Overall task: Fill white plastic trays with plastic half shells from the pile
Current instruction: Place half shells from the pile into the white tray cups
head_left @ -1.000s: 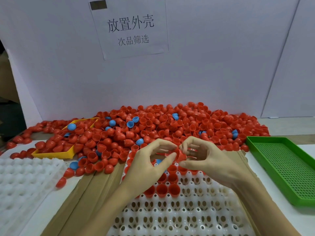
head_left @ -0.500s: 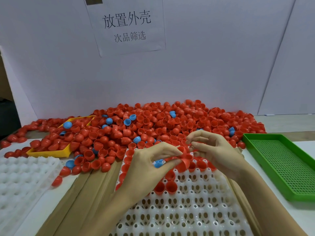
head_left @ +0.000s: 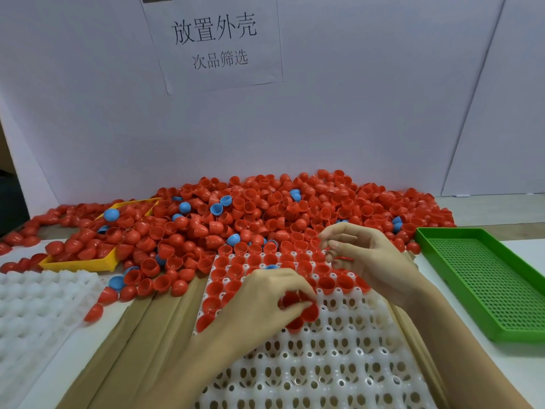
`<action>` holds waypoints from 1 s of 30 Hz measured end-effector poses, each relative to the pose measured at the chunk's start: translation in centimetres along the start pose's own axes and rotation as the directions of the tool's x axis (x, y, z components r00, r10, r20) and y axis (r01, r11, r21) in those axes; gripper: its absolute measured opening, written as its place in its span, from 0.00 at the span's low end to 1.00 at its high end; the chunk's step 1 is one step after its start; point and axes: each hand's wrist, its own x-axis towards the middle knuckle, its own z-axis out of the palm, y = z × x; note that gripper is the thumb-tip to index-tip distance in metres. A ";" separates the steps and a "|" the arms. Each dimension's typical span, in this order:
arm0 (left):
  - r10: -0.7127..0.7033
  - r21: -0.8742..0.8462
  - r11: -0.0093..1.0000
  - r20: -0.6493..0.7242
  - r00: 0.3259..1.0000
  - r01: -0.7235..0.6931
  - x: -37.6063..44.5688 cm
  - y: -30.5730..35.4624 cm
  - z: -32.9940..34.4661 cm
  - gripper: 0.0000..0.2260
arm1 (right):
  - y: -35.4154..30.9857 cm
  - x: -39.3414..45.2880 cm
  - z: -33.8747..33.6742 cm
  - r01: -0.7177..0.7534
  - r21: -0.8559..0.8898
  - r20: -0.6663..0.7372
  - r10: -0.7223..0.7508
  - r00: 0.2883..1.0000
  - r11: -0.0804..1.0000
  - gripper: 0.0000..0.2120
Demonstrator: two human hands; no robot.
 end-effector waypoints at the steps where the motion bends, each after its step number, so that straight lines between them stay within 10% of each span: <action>1: 0.017 0.041 0.999 0.023 1.000 -0.018 -0.1 -0.1 0.3 0.06 | 0.0 0.0 0.0 0.002 0.001 -0.006 -0.002 1.000 1.000 0.09; 16: 0.211 0.359 0.890 0.218 0.953 -0.279 -0.2 0.1 0.2 0.08 | 0.4 0.2 -1.2 -0.003 0.043 -0.034 0.004 0.999 0.999 0.09; 23: -0.122 -0.036 0.991 0.088 0.989 0.126 3.0 -1.4 -2.0 0.11 | 0.3 0.3 -1.6 0.018 0.093 -0.035 -0.015 0.999 0.996 0.09; 30: -0.312 0.291 0.910 0.012 0.950 0.295 10.0 -7.7 -2.4 0.21 | 0.1 0.2 -1.7 0.029 0.109 -0.043 -0.025 0.999 0.994 0.09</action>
